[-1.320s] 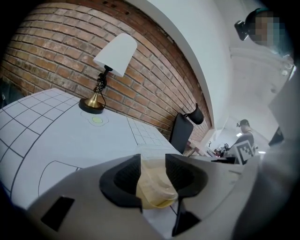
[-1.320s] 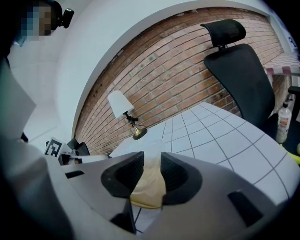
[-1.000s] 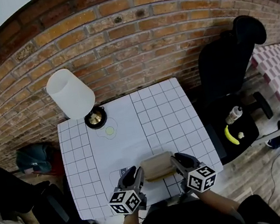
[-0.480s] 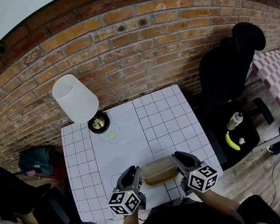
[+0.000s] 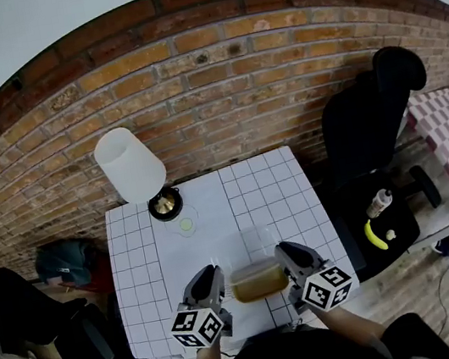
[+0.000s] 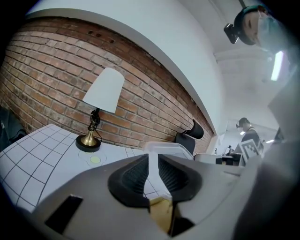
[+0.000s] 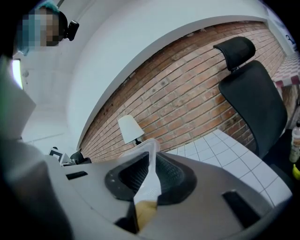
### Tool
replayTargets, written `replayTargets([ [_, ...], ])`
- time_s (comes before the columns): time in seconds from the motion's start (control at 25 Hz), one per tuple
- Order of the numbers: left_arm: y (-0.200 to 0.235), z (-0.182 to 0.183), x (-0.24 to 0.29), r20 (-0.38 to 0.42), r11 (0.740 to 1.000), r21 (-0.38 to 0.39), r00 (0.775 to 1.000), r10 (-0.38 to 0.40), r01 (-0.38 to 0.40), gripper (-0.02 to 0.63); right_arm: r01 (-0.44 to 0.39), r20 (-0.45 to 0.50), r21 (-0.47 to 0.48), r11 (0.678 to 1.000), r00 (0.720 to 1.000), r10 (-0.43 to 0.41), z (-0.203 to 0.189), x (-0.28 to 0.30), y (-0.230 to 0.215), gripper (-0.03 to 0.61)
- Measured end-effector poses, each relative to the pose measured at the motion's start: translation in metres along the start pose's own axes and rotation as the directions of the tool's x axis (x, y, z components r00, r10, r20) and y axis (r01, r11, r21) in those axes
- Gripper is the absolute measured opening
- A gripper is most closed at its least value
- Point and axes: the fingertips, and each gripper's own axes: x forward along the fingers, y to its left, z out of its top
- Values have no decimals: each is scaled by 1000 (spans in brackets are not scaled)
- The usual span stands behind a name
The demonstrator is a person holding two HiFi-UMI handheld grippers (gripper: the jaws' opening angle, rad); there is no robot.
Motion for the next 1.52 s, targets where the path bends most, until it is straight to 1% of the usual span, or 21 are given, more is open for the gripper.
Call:
replayTargets([
  [0.04, -1, 4, -1, 9, 1000, 6, 1000, -3, 3, 69, -4, 13, -4, 1000, 1000, 4, 5, 0, 2, 38],
  [0.4, -14, 40, -9, 94, 999, 40, 995, -18, 14, 67, -38, 96, -22, 999, 995, 40, 39, -3, 21, 31],
  [0.84, -28, 83, -24, 199, 996, 83, 980, -33, 17, 52, -79, 177, -31, 996, 981, 83, 73, -10, 45, 26],
  [1.08, -33, 94, -31, 237, 996, 91, 971, -36, 14, 48, -97, 206, -31, 995, 973, 101, 86, -15, 56, 21],
  [1.52, -42, 113, -44, 283, 995, 103, 958, -46, 17, 48, -123, 229, -34, 992, 965, 127, 97, -18, 68, 18],
])
